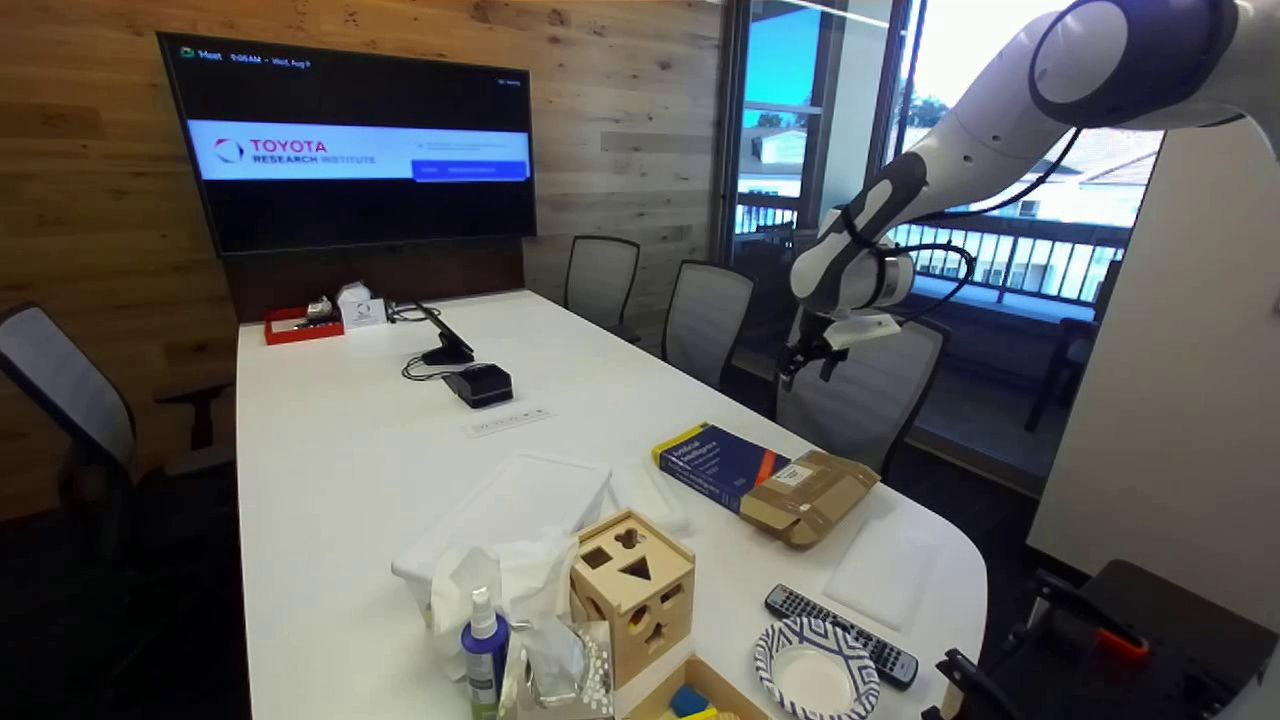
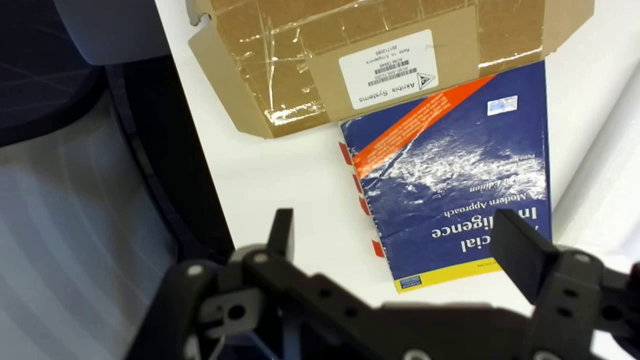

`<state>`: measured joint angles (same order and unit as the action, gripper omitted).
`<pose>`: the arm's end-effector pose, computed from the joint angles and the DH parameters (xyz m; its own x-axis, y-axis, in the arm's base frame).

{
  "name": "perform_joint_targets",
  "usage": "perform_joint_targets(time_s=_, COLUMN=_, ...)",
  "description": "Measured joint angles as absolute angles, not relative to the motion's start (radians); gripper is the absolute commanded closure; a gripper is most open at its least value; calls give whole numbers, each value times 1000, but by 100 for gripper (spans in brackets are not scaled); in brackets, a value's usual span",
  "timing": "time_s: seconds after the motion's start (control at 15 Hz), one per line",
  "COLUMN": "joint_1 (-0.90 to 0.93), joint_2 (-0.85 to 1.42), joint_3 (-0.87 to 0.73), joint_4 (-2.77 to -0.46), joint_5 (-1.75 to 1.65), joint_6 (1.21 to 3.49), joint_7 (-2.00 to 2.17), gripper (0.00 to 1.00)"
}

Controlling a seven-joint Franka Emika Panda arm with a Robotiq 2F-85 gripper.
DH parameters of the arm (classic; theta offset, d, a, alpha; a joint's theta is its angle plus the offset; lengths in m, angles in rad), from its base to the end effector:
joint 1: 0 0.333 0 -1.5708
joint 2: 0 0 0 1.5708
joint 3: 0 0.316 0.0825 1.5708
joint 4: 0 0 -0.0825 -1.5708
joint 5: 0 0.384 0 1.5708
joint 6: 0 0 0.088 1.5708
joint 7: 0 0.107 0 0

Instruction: Close the box

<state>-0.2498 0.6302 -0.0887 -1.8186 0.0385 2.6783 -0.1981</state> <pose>0.6351 -0.2193 0.2142 0.9656 -0.1376 0.2204 -0.1568 -0.9850 0.0724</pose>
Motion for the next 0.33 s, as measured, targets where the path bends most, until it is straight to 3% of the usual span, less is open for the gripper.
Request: perform_joint_targets(time_s=0.33, joint_1=-253, joint_2=608, joint_3=-87, joint_4=-1834, joint_5=39, joint_6=2673, joint_7=-202, gripper=0)
